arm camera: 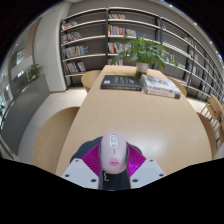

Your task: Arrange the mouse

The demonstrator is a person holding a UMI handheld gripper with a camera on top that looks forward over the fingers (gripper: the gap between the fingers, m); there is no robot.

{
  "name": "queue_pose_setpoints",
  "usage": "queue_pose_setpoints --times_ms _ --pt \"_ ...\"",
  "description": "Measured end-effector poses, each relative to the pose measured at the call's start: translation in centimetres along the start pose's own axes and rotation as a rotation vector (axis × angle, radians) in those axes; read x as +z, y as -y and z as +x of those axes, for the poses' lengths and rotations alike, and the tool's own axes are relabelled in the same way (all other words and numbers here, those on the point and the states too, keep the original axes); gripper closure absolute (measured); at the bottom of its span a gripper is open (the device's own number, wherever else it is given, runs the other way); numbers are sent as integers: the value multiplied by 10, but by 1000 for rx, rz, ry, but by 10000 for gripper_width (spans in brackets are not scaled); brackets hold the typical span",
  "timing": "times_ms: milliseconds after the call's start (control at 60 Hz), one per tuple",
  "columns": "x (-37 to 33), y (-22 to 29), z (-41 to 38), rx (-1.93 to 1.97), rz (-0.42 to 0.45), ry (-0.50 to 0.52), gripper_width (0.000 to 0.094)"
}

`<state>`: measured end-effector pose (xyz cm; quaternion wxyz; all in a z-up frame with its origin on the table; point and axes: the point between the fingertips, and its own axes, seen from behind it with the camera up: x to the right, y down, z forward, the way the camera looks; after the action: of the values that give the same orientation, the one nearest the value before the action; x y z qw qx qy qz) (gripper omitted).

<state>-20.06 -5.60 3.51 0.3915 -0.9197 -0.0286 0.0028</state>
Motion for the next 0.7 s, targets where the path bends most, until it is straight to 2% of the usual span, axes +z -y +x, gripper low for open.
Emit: queue_pose_setpoints --times_ms 150,267,367,400,433,467,700 --pt "12 -50 -4 32 -76 -13 629" --pt "12 -55 -5 52 -53 -9 536" --pt "12 -56 -6 48 -81 5 456" --pt "10 -57 -6 58 -101 8 353" --pt "7 -57 -2 68 -122 -6 164" --pt "3 -49 5 71 -123 -24 70" --pt "-76 24 45 98 7 -57 70"
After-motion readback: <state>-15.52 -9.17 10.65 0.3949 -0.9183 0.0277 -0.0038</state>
